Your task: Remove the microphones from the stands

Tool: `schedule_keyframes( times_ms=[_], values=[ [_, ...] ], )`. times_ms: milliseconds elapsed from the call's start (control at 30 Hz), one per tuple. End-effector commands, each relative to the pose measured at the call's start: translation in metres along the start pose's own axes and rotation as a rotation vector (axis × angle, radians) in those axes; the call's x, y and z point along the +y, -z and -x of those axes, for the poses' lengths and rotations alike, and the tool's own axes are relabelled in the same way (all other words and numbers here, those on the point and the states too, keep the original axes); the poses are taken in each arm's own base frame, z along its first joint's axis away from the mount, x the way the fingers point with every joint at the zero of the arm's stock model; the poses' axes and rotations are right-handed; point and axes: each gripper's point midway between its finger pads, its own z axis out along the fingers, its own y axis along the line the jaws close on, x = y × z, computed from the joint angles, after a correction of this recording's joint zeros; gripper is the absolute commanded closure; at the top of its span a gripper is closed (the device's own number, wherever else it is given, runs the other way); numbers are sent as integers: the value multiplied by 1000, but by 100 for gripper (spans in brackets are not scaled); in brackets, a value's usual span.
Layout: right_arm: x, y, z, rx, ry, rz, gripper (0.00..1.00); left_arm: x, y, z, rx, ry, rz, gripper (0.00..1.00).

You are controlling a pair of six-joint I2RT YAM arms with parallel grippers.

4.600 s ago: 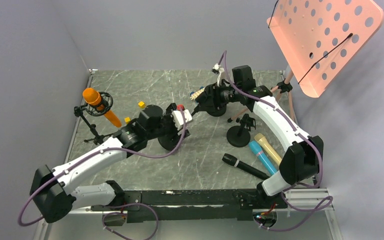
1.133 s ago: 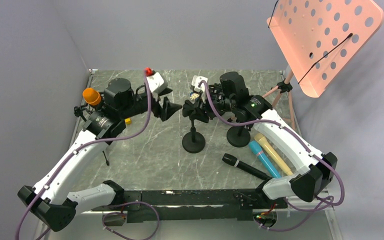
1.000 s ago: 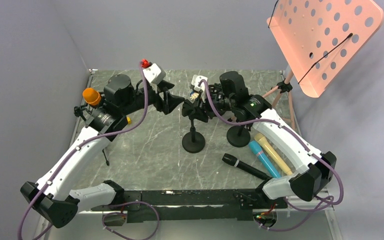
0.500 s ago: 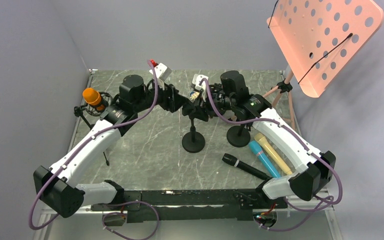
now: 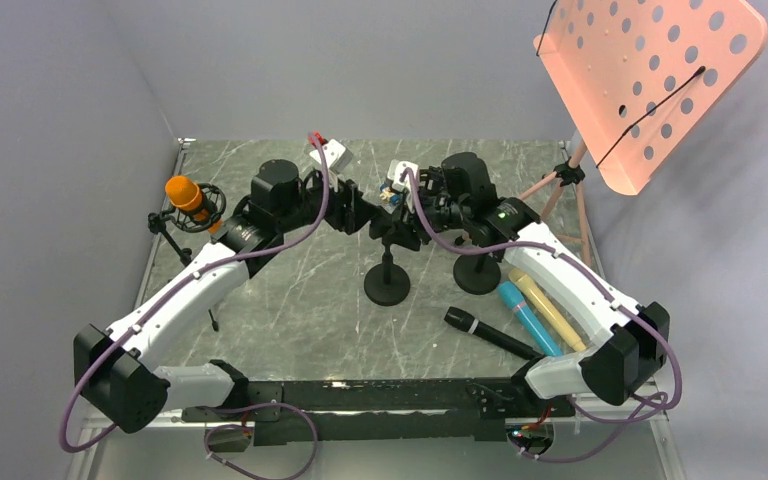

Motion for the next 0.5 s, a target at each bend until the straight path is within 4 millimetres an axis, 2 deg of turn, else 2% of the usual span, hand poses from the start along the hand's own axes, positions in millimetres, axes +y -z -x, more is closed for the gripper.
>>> schedule_keyframes(
  times_ms=[0,100,267,367,467],
  values=[
    [5,-5,-26,39,-10,12,100,12,1,-62,182,-11,45,39],
    [6,-7,-42,60,-24,0,100,9,0,-77,197,-4,32,39],
    [8,-14,-63,80,-53,-10,100,11,1,-90,224,6,45,40],
    [7,-17,-68,73,-64,-15,100,17,7,-87,233,-7,92,38],
    [-6,-20,-54,25,-46,-72,100,23,23,-71,217,-38,161,34]
  ],
)
